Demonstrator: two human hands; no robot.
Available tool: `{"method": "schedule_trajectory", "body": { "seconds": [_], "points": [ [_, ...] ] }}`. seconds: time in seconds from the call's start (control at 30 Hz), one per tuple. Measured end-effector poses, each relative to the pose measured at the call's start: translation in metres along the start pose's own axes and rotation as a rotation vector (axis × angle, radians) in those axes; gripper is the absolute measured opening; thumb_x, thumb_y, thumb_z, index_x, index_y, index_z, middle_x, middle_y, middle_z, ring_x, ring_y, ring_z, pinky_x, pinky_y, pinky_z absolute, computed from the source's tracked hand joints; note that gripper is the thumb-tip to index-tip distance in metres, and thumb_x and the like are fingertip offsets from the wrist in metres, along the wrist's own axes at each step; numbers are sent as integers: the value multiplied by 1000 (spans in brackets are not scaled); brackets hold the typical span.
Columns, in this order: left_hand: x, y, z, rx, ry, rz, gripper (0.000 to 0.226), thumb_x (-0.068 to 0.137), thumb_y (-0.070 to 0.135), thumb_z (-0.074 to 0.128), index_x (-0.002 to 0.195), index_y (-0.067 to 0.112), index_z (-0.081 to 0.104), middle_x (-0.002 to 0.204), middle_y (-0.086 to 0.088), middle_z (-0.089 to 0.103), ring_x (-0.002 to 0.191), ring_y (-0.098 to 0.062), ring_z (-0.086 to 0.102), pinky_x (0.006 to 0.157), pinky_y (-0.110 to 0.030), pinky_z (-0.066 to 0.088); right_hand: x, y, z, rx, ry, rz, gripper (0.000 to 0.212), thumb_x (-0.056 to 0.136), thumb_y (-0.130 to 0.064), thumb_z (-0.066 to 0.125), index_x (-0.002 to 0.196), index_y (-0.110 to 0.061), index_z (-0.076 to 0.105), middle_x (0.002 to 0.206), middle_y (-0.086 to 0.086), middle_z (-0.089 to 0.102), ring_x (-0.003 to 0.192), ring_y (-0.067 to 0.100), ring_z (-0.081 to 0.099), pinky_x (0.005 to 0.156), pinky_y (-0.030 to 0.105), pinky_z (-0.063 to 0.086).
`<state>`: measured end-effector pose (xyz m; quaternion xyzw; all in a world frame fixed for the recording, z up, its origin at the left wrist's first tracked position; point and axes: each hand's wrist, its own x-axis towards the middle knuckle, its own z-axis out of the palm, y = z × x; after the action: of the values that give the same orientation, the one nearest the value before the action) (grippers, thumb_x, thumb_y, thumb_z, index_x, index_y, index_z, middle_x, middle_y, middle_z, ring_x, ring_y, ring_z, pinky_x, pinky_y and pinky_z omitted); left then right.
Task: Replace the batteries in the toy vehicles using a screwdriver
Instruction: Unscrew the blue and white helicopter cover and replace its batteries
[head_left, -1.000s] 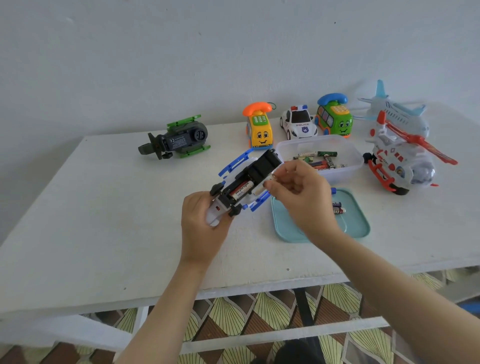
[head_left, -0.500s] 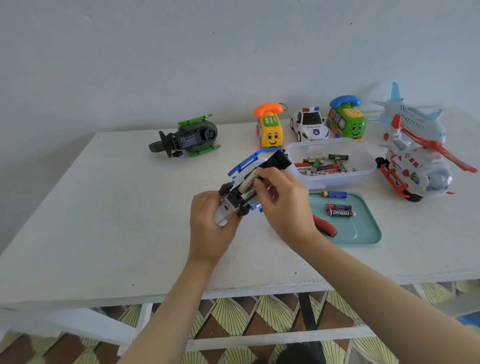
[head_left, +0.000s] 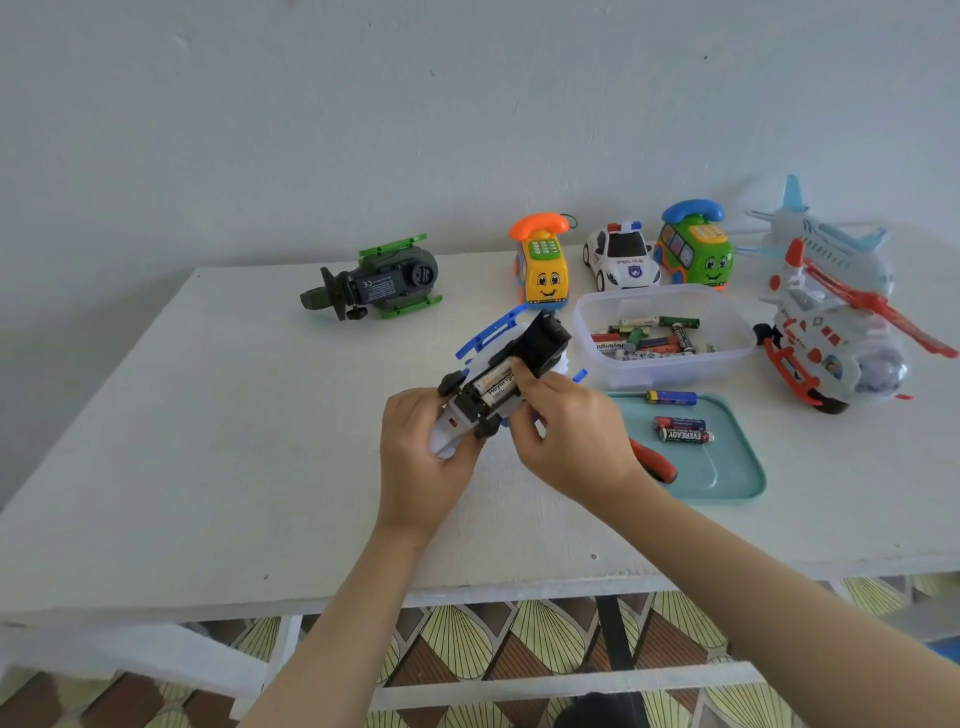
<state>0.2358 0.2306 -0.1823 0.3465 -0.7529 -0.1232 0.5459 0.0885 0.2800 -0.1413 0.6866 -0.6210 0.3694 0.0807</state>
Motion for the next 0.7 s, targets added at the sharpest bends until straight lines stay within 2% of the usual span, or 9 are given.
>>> {"method": "schedule_trajectory", "body": {
  "seconds": [0.13,0.23,0.3,0.37,0.43,0.5,0.57,0.63,0.7],
  "points": [
    [0,-1,0,-3,-8,-3,33,80,32,68,89,1,64,91,7,53,88,-6,43,82,-6,36,-8,4,-4,186,-8,115,36,87,-14,48,119,-10,64,68,-12,48,47,5,37,44,11,26],
    [0,1,0,-7,-23,-18,36,81,37,67,91,2,65,92,8,53,88,-10,46,80,-6,36,-24,2,-5,441,91,319,12,89,-6,55,94,-17,57,64,-13,48,47,7,42,47,17,32],
    [0,3,-1,-17,-18,-17,37,81,38,66,91,2,65,92,9,53,88,-9,45,80,-5,35,-25,1,-5,530,191,460,18,89,-9,61,89,-22,49,71,-8,51,50,7,42,49,21,36],
    [0,2,-1,-11,-18,-13,38,81,39,66,92,2,65,93,9,53,89,-8,44,81,-5,36,-17,2,-8,549,262,525,23,88,-18,65,100,-26,49,85,-9,55,59,7,48,55,20,42],
    [-1,0,0,-4,-25,-17,39,81,39,66,94,3,65,94,8,53,91,-9,45,82,-6,36,-9,4,-13,518,269,480,32,88,-22,67,113,-32,50,98,-17,57,74,7,56,61,19,47],
    [-2,-1,1,1,-22,-18,39,82,39,65,94,3,65,94,8,53,91,-9,45,82,-6,36,-4,4,-19,467,230,364,35,88,-21,68,114,-38,53,103,-24,59,84,8,58,65,21,51],
    [-2,1,1,6,-6,-7,37,82,38,65,91,2,64,92,8,52,90,-6,43,82,-5,35,-2,4,-19,343,209,204,27,88,-17,66,114,-26,64,102,-16,65,88,9,59,73,21,51],
    [-2,1,1,14,3,7,35,81,35,66,89,1,63,91,7,52,89,-5,41,82,-5,34,-3,3,-16,232,188,48,21,89,-17,62,109,-14,70,101,-5,70,92,11,59,83,13,45],
    [-3,-1,1,20,-6,8,33,80,32,68,91,1,63,90,5,54,89,-4,42,82,-6,35,-5,2,-13,198,152,-48,23,89,-17,56,105,-12,72,100,-2,72,91,14,61,83,15,46]
  ]
}}
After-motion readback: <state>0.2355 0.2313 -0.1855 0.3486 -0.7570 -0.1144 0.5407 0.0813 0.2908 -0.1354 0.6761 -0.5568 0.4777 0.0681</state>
